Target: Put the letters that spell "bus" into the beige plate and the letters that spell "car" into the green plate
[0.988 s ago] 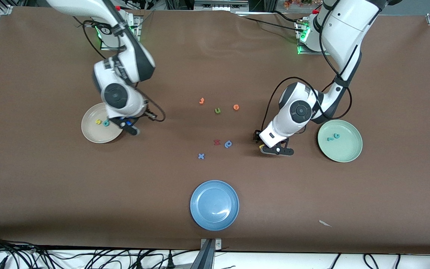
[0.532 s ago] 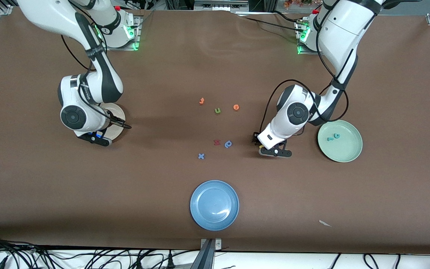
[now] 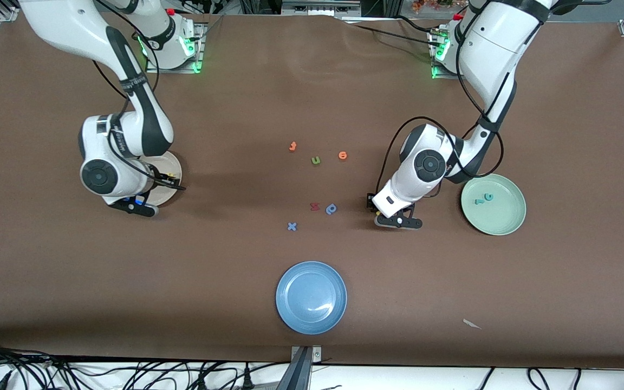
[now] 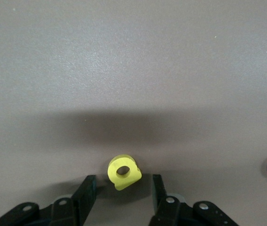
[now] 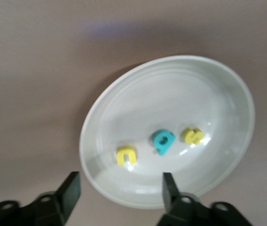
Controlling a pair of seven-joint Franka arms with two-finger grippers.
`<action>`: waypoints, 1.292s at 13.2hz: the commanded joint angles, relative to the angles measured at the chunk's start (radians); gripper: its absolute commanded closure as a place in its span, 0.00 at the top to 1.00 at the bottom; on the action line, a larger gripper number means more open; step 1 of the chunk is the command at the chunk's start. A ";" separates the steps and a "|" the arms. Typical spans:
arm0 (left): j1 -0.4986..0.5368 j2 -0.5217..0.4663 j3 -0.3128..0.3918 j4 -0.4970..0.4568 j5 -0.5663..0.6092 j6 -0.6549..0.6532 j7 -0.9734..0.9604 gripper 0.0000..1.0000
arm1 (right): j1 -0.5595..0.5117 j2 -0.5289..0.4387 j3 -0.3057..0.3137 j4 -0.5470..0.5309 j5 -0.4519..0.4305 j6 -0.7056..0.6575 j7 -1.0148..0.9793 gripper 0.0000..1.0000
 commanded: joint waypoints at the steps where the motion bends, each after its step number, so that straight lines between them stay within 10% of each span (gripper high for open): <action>1: -0.019 0.025 0.016 0.029 -0.009 0.004 -0.003 0.54 | -0.005 -0.022 0.002 0.224 0.011 -0.269 -0.050 1.00; 7: -0.022 0.032 0.019 0.029 -0.009 0.007 -0.003 0.45 | -0.041 -0.022 -0.003 0.613 -0.001 -0.578 -0.262 1.00; 11: -0.022 0.031 0.021 0.029 -0.009 0.007 -0.003 0.39 | -0.041 -0.067 -0.010 0.598 -0.022 -0.541 -0.273 0.89; 17: -0.022 0.029 0.025 0.029 -0.008 0.007 0.006 0.32 | -0.041 -0.201 -0.014 0.357 -0.024 -0.316 -0.393 0.99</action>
